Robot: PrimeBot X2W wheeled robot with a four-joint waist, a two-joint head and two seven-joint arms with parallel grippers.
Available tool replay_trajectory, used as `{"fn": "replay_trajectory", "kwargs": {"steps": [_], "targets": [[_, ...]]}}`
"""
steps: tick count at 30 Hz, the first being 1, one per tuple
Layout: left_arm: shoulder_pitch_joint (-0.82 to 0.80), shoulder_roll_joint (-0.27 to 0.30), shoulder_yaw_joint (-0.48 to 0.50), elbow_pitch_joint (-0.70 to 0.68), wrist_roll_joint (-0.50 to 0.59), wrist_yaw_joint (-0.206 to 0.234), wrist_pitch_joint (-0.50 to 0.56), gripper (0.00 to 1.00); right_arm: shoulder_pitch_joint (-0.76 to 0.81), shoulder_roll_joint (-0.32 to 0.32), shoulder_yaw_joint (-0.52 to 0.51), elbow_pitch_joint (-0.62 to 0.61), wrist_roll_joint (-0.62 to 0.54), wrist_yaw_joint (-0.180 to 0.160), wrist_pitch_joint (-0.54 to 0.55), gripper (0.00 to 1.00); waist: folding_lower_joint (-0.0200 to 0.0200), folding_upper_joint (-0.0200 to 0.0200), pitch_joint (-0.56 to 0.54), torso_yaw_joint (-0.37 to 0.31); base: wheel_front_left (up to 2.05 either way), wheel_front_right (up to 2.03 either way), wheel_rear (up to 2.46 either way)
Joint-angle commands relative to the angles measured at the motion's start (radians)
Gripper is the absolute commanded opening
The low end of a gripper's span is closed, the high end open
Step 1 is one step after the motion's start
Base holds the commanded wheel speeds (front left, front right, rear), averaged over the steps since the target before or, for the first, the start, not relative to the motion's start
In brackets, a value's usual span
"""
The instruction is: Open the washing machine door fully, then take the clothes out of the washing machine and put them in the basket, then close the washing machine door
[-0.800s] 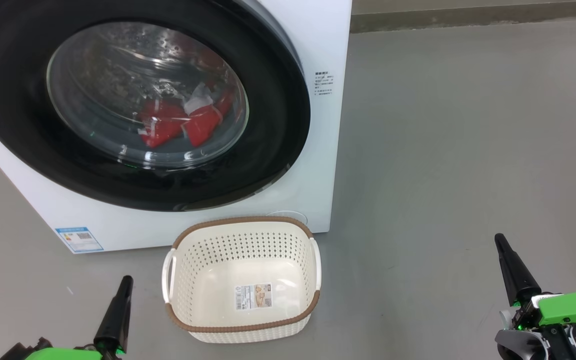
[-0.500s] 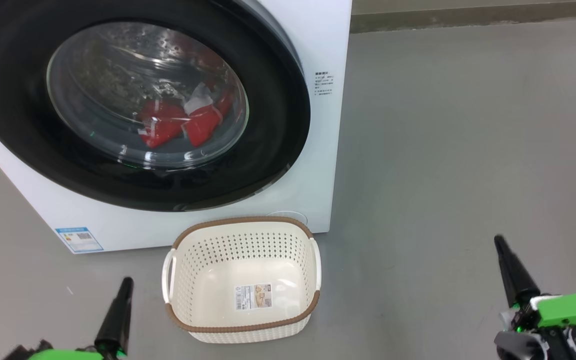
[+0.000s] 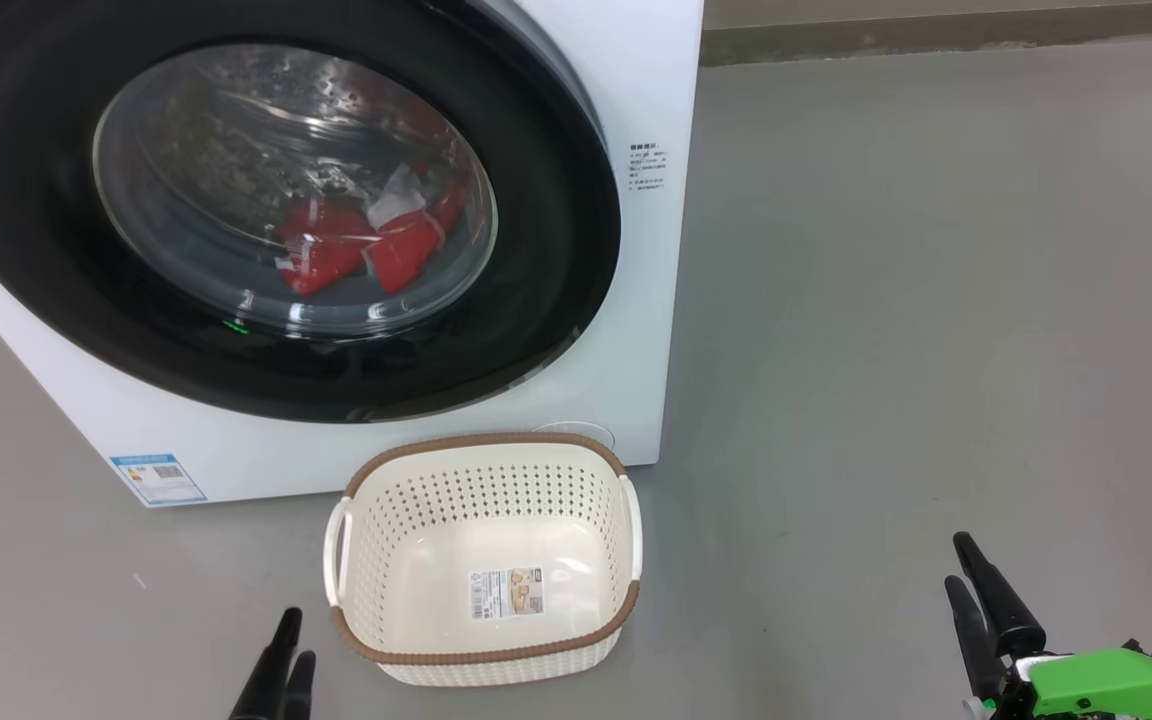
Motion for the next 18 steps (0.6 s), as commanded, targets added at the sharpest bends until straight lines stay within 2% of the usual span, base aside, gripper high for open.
{"fn": "replay_trajectory", "kwargs": {"steps": [1, 8, 18], "targets": [[-0.051, 0.01, -0.005, -0.017, 0.003, -0.001, -0.011, 1.0, -0.046, -0.012, 0.01, -0.019, -0.016, 0.0, -0.011, 1.0, -0.0001, -0.0001, 0.002, 0.0, 0.0, 0.0, 0.0], [-0.075, 0.014, -0.026, -0.009, 0.033, -0.001, -0.033, 1.0, -0.07, -0.016, 0.038, -0.008, -0.049, 0.0, -0.035, 1.0, -0.0002, -0.0001, 0.004, -0.001, 0.0, 0.0, 0.0], [-0.104, 0.014, -0.031, -0.002, 0.138, 0.0, -0.063, 1.0, -0.103, -0.018, 0.06, 0.01, -0.131, 0.0, -0.065, 1.0, -0.0003, -0.0001, 0.006, -0.003, 0.0, 0.0, 0.0]]}}
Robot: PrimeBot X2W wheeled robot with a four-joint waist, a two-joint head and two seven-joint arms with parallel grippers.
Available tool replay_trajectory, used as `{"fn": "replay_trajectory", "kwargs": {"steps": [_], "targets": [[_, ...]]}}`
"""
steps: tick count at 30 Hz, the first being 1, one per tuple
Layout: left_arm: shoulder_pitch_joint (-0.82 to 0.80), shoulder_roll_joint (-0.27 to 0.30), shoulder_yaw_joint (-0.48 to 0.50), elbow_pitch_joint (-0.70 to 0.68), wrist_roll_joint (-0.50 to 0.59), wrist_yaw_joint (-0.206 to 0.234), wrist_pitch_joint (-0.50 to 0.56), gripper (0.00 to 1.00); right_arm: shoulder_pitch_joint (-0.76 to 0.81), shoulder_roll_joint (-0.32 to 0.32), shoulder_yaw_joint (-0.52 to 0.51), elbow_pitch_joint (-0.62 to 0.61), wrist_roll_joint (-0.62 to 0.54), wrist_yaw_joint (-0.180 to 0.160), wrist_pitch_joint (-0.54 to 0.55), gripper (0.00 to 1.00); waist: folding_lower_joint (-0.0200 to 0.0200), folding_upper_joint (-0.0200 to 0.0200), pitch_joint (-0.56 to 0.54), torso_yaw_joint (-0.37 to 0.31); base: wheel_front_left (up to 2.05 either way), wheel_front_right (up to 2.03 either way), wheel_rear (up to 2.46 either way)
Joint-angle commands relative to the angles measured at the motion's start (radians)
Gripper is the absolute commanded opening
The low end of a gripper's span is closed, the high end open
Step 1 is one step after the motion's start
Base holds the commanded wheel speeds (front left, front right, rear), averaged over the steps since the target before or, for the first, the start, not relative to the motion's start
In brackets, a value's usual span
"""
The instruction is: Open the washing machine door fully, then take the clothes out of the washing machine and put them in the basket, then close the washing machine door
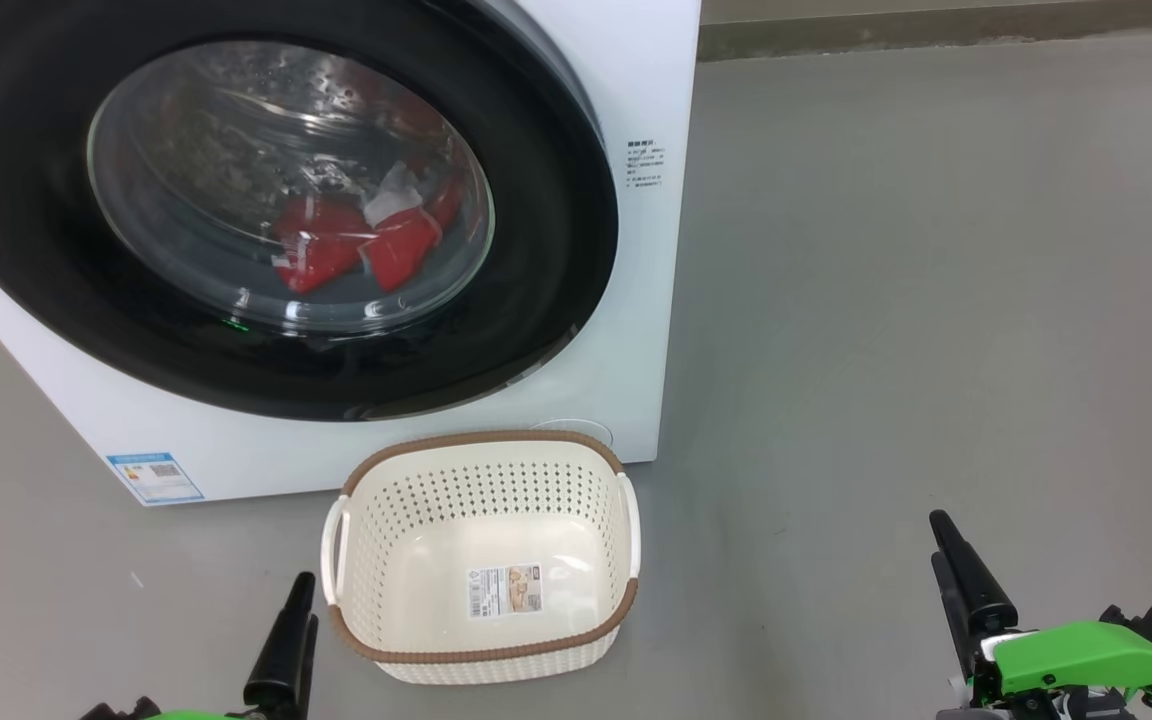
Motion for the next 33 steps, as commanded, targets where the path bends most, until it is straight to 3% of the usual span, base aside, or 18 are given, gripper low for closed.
{"fn": "replay_trajectory", "kwargs": {"steps": [1, 14, 33], "targets": [[-0.049, 0.013, 0.003, -0.021, 0.035, 0.001, -0.013, 1.0, -0.055, -0.013, 0.011, -0.017, -0.037, 0.0, -0.014, 1.0, -0.0001, -0.0001, 0.001, 0.0, 0.0, 0.0, 0.0], [-0.068, 0.015, 0.001, -0.079, 0.195, 0.021, -0.048, 1.0, -0.088, -0.014, 0.026, -0.009, -0.19, 0.0, -0.05, 1.0, -0.0001, -0.0001, 0.005, -0.003, 0.0, 0.0, 0.0], [-0.102, 0.019, -0.055, -0.097, 0.511, 0.073, -0.104, 1.0, -0.13, -0.019, 0.05, -0.016, -0.455, 0.0, -0.105, 1.0, -0.0001, -0.0001, 0.001, -0.011, 0.0, 0.0, 0.0]]}}
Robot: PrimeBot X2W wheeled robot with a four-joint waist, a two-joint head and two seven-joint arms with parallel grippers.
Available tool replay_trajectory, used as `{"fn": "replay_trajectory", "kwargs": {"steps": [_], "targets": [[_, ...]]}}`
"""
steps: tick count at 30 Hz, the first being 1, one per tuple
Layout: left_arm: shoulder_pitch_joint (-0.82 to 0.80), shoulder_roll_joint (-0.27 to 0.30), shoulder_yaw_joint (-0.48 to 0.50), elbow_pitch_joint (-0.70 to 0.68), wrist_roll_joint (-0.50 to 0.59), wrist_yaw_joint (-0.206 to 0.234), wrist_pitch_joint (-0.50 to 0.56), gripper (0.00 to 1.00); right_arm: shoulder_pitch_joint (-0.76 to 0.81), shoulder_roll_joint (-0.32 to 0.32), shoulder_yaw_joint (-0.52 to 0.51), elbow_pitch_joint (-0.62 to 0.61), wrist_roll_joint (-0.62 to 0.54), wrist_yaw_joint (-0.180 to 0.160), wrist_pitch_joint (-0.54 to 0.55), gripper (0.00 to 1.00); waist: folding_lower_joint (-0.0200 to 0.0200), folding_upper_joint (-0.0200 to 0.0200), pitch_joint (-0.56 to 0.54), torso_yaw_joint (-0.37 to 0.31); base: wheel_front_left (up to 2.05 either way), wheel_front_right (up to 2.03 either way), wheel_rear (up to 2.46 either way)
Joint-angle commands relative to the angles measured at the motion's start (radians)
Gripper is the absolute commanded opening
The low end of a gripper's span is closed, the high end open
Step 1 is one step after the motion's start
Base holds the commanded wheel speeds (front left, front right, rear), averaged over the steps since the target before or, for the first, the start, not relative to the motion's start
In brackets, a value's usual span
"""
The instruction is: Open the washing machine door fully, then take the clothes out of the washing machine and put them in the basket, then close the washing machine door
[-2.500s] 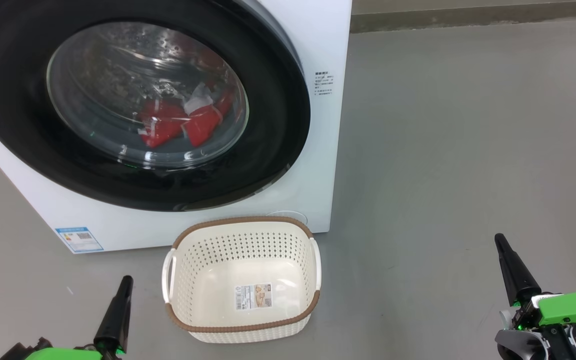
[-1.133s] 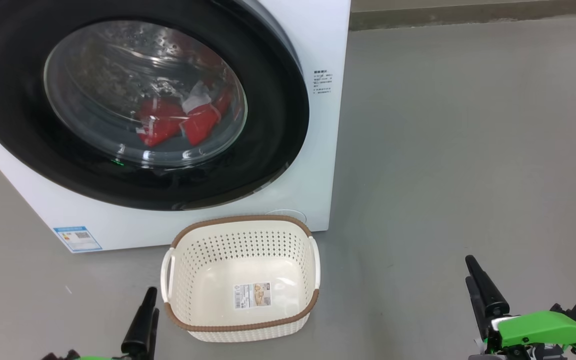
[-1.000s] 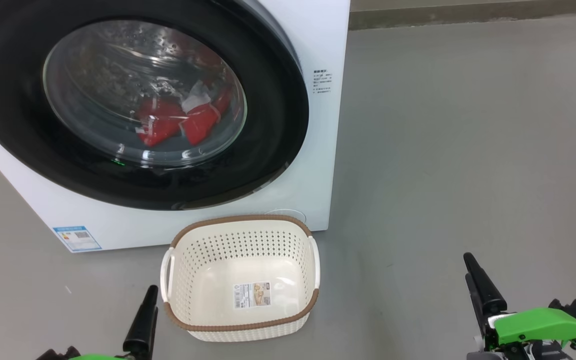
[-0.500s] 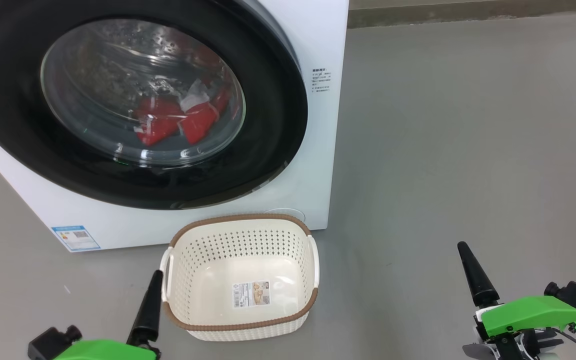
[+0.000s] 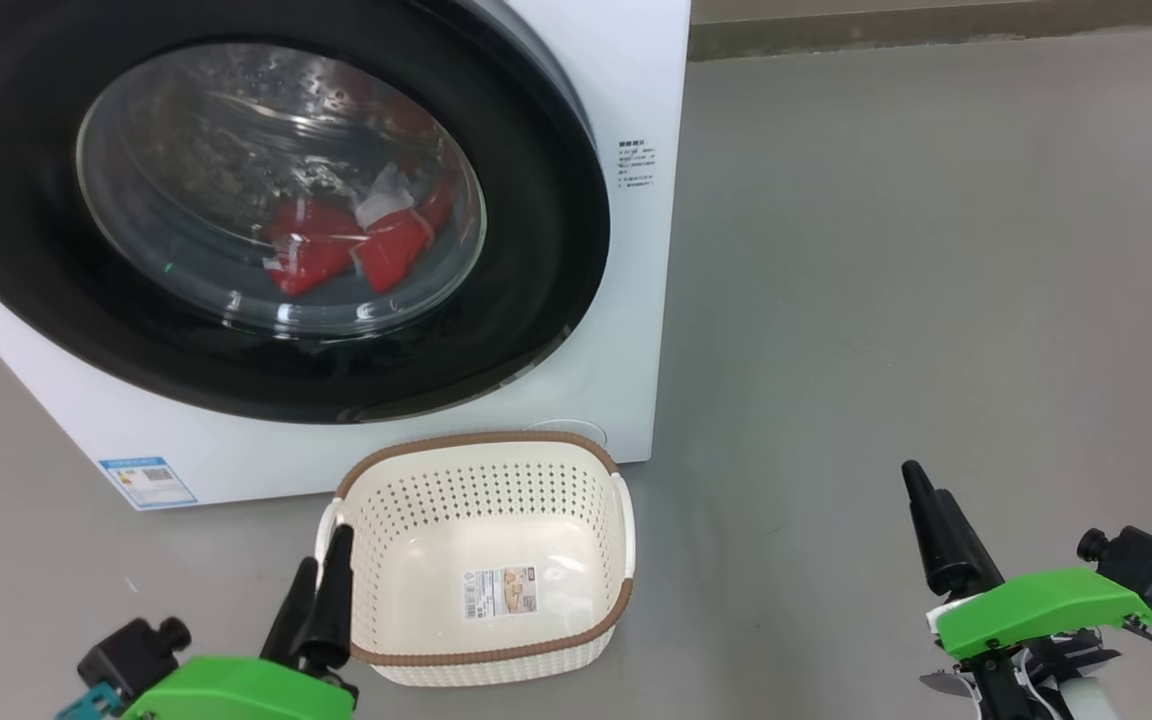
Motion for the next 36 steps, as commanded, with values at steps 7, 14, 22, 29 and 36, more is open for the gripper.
{"fn": "replay_trajectory", "kwargs": {"steps": [7, 14, 22, 29, 36], "targets": [[-0.068, 0.016, -0.002, -0.032, 0.105, 0.016, -0.032, 1.0, -0.06, -0.014, 0.025, -0.038, -0.154, 0.0, -0.032, 1.0, -0.0001, 0.0, -0.001, -0.002, 0.0, 0.0, 0.0], [-0.086, 0.018, -0.023, -0.032, 0.221, 0.039, -0.056, 1.0, -0.072, -0.016, 0.033, -0.045, -0.28, 0.0, -0.056, 1.0, -0.0001, 0.0, 0.002, -0.002, 0.0, 0.0, 0.0], [-0.106, 0.019, -0.035, -0.016, 0.288, 0.061, -0.076, 1.0, -0.091, -0.018, 0.042, -0.047, -0.374, 0.0, -0.076, 1.0, -0.0001, 0.0, 0.012, -0.002, 0.0, 0.0, 0.0], [-0.13, 0.021, -0.046, -0.013, 0.359, 0.069, -0.097, 1.0, -0.111, -0.019, 0.05, -0.048, -0.462, 0.0, -0.097, 1.0, -0.0001, 0.0, 0.017, -0.003, 0.0, 0.0, 0.0], [-0.152, 0.022, -0.063, -0.001, 0.437, 0.084, -0.117, 1.0, -0.13, -0.021, 0.062, -0.051, -0.555, 0.0, -0.118, 1.0, -0.0001, 0.0, 0.024, -0.006, 0.0, 0.0, 0.0]]}}
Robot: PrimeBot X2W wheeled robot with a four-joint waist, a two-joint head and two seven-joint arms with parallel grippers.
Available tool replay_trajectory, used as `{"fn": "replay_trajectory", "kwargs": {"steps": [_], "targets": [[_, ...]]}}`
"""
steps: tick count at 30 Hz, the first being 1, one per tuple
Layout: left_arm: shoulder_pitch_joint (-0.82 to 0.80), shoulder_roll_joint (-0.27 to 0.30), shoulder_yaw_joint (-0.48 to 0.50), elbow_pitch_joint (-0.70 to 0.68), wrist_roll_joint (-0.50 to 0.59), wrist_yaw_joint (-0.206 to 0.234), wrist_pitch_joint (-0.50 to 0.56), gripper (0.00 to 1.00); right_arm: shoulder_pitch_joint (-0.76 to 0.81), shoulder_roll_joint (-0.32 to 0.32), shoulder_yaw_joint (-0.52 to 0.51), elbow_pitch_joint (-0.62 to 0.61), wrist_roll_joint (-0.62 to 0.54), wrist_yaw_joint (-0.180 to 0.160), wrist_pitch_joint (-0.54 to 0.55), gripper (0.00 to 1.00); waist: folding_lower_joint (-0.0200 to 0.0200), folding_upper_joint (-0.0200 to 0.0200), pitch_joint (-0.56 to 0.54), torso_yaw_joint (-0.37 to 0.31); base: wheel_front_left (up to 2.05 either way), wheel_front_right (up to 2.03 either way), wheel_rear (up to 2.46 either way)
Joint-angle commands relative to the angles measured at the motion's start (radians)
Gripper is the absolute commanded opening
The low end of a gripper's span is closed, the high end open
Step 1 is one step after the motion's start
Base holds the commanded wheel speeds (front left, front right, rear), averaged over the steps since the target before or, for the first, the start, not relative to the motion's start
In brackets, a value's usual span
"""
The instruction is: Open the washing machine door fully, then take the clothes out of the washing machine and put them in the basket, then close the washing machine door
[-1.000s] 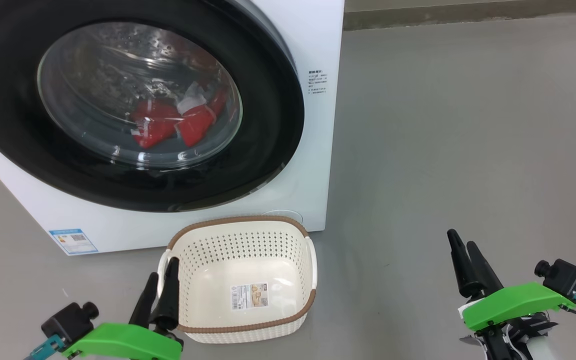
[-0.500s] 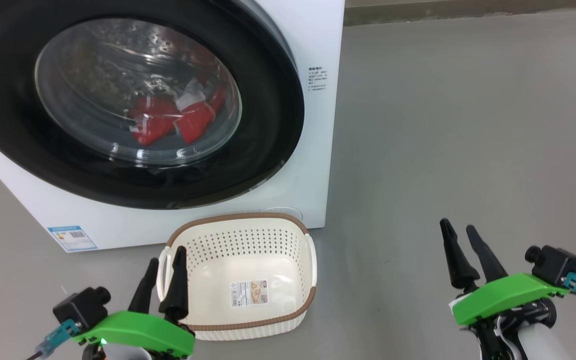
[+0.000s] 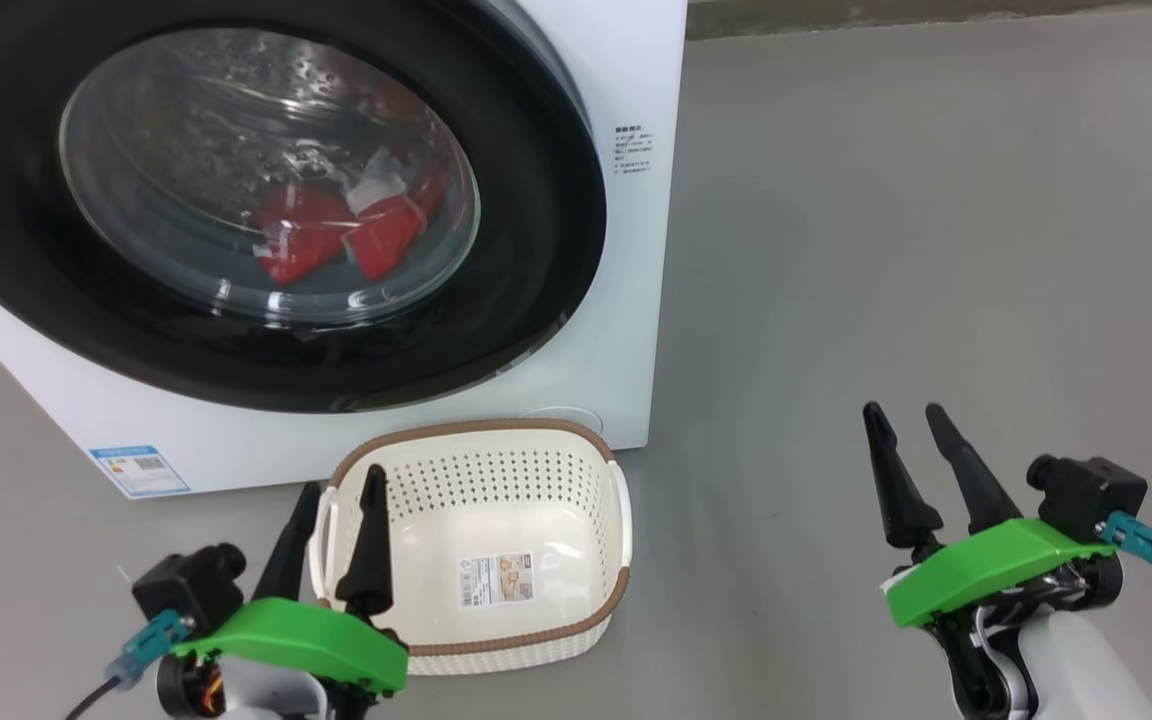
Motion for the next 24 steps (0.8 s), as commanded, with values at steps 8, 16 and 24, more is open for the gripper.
{"fn": "replay_trajectory", "kwargs": {"steps": [8, 16, 24], "targets": [[-0.074, 0.018, -0.001, -0.024, 0.115, 0.017, -0.039, 1.0, -0.072, -0.01, 0.029, -0.026, -0.12, 0.0, -0.036, 1.0, -0.0001, 0.0, 0.008, -0.003, 0.0, 0.0, 0.0], [-0.092, 0.02, -0.014, -0.025, 0.198, 0.029, -0.063, 1.0, -0.093, -0.012, 0.035, -0.009, -0.213, 0.001, -0.06, 1.0, -0.0001, 0.0, 0.007, -0.003, 0.0, 0.0, 0.0], [-0.115, 0.021, -0.028, -0.016, 0.281, 0.043, -0.086, 1.0, -0.119, -0.014, 0.046, 0.006, -0.307, 0.001, -0.083, 1.0, -0.0001, 0.0, 0.012, -0.001, 0.0, 0.0, 0.0]]}}
